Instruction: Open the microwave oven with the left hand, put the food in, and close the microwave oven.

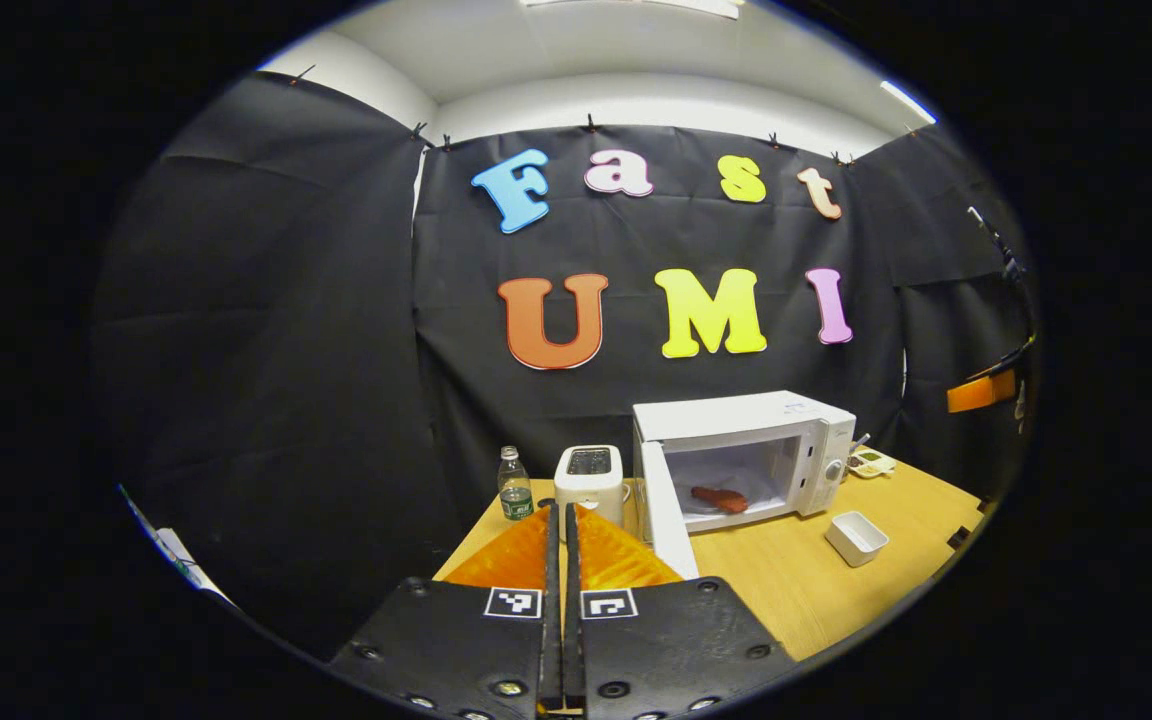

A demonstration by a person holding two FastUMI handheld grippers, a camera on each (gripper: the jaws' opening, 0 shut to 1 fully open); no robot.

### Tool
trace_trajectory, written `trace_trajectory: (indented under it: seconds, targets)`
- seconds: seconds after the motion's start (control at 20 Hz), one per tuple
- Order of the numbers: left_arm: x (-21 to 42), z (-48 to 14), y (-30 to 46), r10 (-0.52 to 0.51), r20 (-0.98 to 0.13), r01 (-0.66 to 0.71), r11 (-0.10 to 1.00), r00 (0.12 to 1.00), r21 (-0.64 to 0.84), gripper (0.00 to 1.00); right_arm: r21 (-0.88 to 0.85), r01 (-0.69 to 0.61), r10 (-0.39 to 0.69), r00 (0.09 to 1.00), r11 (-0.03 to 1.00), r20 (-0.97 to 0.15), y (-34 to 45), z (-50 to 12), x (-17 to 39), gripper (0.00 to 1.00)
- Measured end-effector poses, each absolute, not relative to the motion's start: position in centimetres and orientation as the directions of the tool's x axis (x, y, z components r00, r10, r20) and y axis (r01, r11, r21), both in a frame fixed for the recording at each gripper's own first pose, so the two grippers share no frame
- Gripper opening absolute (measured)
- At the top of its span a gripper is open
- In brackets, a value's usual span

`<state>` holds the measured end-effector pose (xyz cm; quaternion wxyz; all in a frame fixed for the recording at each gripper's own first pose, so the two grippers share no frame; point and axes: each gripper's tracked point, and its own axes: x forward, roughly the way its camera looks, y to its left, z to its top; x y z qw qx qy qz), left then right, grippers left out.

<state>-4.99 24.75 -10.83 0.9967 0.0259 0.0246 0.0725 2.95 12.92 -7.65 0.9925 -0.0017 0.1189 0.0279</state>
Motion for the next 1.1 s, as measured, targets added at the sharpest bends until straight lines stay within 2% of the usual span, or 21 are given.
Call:
trace_trajectory:
  seconds: [0.05, 0.1, 0.15, 0.2, 0.25, 0.7, 0.75, 0.85, 0.9, 0.95, 1.0, 1.1]
  targets:
    - [-4.6, -11.4, 24.9, 0.142, -0.063, -0.137, 0.988, 0.988, 0.073, 0.04, 0.009, -0.048, 0.049, 0.971, 0.999, -0.234, 12.5, -7.5, 2.6, 0.94]
    - [-4.7, -12.2, 24.8, 0.148, -0.079, -0.140, 0.986, 0.986, 0.091, 0.06, 0.017, -0.047, 0.050, 0.972, 0.999, -0.228, 12.3, -7.3, 2.3, 1.00]
    - [-4.4, -12.5, 24.6, 0.140, -0.078, -0.132, 0.986, 0.987, 0.101, 0.06, 0.022, -0.043, 0.047, 0.973, 0.999, -0.225, 11.8, -7.2, 2.2, 0.94]
    - [-4.6, -12.6, 25.3, 0.175, -0.072, -0.166, 0.979, 0.982, 0.114, 0.06, 0.024, -0.044, 0.048, 0.973, 0.999, -0.225, 11.5, -7.2, 2.2, 1.00]
    - [-4.2, -12.7, 25.4, 0.184, -0.066, -0.175, 0.978, 0.981, 0.114, 0.00, 0.021, -0.035, 0.039, 0.971, 0.999, -0.236, 11.1, -7.5, 2.2, 1.00]
    - [-0.2, -22.0, 25.7, 0.146, -0.214, -0.145, 0.989, 0.966, 0.017, 0.00, 0.050, 0.028, -0.012, 0.956, 0.998, -0.294, 7.8, -9.1, 0.2, 1.00]
    - [0.0, -22.9, 25.9, 0.147, -0.231, -0.148, 0.989, 0.962, 0.012, 0.00, 0.048, 0.035, -0.019, 0.953, 0.998, -0.301, 7.4, -9.3, 0.0, 0.94]
    - [0.4, -24.1, 25.5, 0.132, -0.246, -0.135, 0.991, 0.960, 0.002, 0.00, 0.049, 0.052, -0.034, 0.947, 0.997, -0.318, 6.7, -9.9, -0.5, 0.94]
    - [0.3, -24.6, 25.2, 0.126, -0.261, -0.130, 0.991, 0.957, 0.000, 0.00, 0.051, 0.058, -0.039, 0.946, 0.997, -0.321, 6.5, -10.1, -0.7, 1.00]
    - [0.5, -25.1, 24.8, 0.112, -0.266, -0.117, 0.993, 0.958, -0.003, 0.00, 0.052, 0.069, -0.048, 0.946, 0.996, -0.321, 6.2, -10.2, -0.9, 1.00]
    - [0.5, -25.3, 24.1, 0.093, -0.273, -0.100, 0.995, 0.958, -0.014, 0.00, 0.056, 0.074, -0.052, 0.946, 0.996, -0.320, 6.0, -10.2, -0.9, 0.94]
    - [0.3, -25.2, 22.7, 0.065, -0.273, -0.078, 0.996, 0.960, -0.036, 0.00, 0.061, 0.076, -0.051, 0.940, 0.995, -0.337, 6.0, -10.9, -1.1, 0.94]
